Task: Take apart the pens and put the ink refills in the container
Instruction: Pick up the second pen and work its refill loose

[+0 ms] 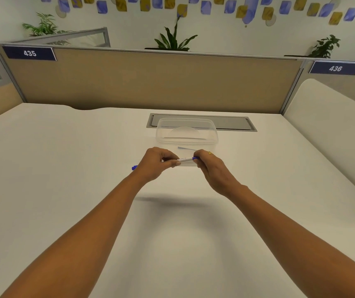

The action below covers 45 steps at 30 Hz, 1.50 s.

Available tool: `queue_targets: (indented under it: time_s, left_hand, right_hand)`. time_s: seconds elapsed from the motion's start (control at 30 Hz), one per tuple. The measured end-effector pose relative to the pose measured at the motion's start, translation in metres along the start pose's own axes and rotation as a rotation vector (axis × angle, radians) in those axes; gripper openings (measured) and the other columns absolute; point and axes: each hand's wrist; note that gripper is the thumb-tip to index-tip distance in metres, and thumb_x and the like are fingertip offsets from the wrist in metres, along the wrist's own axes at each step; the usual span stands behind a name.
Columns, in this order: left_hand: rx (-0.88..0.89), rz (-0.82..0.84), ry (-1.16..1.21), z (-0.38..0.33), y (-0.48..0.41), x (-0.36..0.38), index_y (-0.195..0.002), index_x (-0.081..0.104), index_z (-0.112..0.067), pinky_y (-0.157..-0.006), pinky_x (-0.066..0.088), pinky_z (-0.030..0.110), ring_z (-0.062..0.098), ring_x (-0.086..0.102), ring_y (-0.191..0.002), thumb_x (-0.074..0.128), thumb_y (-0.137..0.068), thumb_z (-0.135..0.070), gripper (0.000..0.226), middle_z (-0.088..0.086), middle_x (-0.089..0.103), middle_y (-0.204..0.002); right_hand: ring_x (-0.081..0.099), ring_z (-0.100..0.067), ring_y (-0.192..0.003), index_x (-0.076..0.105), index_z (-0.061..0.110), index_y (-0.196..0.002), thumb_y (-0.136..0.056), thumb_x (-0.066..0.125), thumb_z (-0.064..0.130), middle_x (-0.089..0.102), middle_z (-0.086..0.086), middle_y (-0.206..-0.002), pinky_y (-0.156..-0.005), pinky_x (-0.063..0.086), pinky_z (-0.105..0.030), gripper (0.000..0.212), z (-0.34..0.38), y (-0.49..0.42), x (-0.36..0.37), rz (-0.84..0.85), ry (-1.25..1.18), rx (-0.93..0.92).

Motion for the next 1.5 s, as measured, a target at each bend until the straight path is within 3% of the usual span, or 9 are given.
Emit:
queue_targets:
  time_s: [0.2, 0.33, 0.57, 0.73, 0.93, 1.07, 1.2, 1.3, 1.5]
  left_hand:
    - [0.030, -0.054, 0.007, 0.000, 0.001, -0.002, -0.086, 0.071, -0.002, -0.050, 0.038, 0.004, 0.008, 0.049, -0.060, 0.070, -0.074, -0.006, 0.013, 0.004, 0.062, -0.068]
    - [0.073, -0.098, -0.006, -0.001, 0.002, 0.002, -0.084, 0.072, -0.002, -0.052, 0.040, 0.005, 0.008, 0.050, -0.058, 0.072, -0.072, -0.004, 0.013, 0.004, 0.061, -0.068]
    - [0.142, -0.185, -0.043, 0.002, 0.004, 0.009, -0.081, 0.072, 0.001, -0.054, 0.039, 0.005, 0.002, 0.051, -0.056, 0.075, -0.067, -0.003, 0.014, 0.005, 0.059, -0.068]
    - [0.162, -0.248, -0.107, 0.003, 0.005, 0.015, -0.083, 0.071, 0.001, -0.056, 0.041, 0.004, 0.017, 0.052, -0.065, 0.076, -0.066, -0.005, 0.019, 0.019, 0.068, -0.078]
    - [0.197, -0.286, -0.120, 0.006, 0.007, 0.019, -0.077, 0.070, 0.003, -0.060, 0.041, 0.002, 0.014, 0.048, -0.063, 0.078, -0.063, -0.003, 0.017, 0.021, 0.067, -0.075]
    - [0.200, -0.294, -0.136, 0.007, 0.007, 0.021, -0.075, 0.069, 0.003, -0.063, 0.042, 0.005, 0.018, 0.050, -0.066, 0.078, -0.063, -0.004, 0.016, 0.021, 0.067, -0.074]
    - [0.199, -0.303, -0.157, 0.008, 0.007, 0.022, -0.074, 0.069, 0.002, -0.059, 0.039, 0.011, 0.018, 0.051, -0.068, 0.078, -0.064, -0.005, 0.015, 0.020, 0.067, -0.074]
    - [0.200, -0.303, -0.155, 0.008, 0.008, 0.023, -0.074, 0.068, 0.002, -0.059, 0.042, 0.020, 0.019, 0.052, -0.068, 0.078, -0.064, -0.005, 0.015, 0.020, 0.067, -0.073]
    - [0.154, -0.323, -0.081, 0.007, 0.009, 0.024, -0.077, 0.069, 0.000, -0.059, 0.042, 0.020, 0.021, 0.054, -0.067, 0.076, -0.067, -0.008, 0.015, 0.020, 0.068, -0.075]
  right_hand:
    - [0.037, -0.019, -0.062, 0.052, 0.002, -0.089, -0.092, 0.034, 0.023, 0.047, -0.002, -0.067, -0.059, 0.032, -0.015, 0.028, 0.001, -0.001, 0.000, 0.024, -0.085, 0.012]
    - [0.042, -0.005, -0.056, 0.048, 0.011, -0.079, -0.094, 0.037, 0.021, 0.044, 0.009, -0.057, -0.056, 0.033, -0.013, 0.021, -0.001, -0.002, 0.001, 0.054, -0.198, 0.079]
    - [0.040, -0.005, -0.051, 0.045, 0.018, -0.067, -0.097, 0.040, 0.019, 0.047, 0.003, -0.055, -0.052, 0.033, -0.012, 0.030, -0.002, -0.003, 0.001, 0.121, -0.337, 0.225]
    - [0.036, -0.003, -0.043, 0.044, 0.017, -0.062, -0.097, 0.039, 0.024, 0.043, 0.002, -0.052, -0.047, 0.029, -0.011, 0.036, 0.000, -0.003, 0.004, 0.129, -0.450, 0.328]
    - [0.027, -0.004, -0.039, 0.040, 0.017, -0.058, -0.097, 0.038, 0.029, 0.036, 0.010, -0.043, -0.042, 0.024, -0.015, 0.041, 0.005, -0.003, 0.008, 0.177, -0.615, 0.442]
    - [0.022, -0.008, -0.043, 0.037, 0.017, -0.059, -0.098, 0.035, 0.032, 0.029, 0.001, -0.051, -0.043, 0.020, -0.018, 0.042, 0.008, -0.002, 0.009, 0.181, -0.684, 0.496]
    - [0.019, -0.008, -0.042, 0.034, 0.018, -0.057, -0.098, 0.032, 0.036, 0.025, 0.003, -0.051, -0.041, 0.019, -0.016, 0.044, 0.011, -0.002, 0.009, 0.195, -0.768, 0.544]
    - [0.020, -0.007, -0.042, 0.035, 0.018, -0.057, -0.098, 0.032, 0.039, 0.028, 0.009, -0.045, -0.040, 0.020, -0.015, 0.046, 0.011, -0.002, 0.008, 0.220, -0.853, 0.592]
    - [0.033, -0.007, -0.041, 0.045, 0.016, -0.063, -0.096, 0.027, 0.047, 0.041, 0.005, -0.048, -0.048, 0.028, -0.020, 0.049, 0.019, -0.005, 0.012, 0.118, -0.889, 0.638]
Point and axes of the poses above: each hand's wrist, its own y-axis away from the middle knuckle, its own x-axis out of the palm, z = x × y
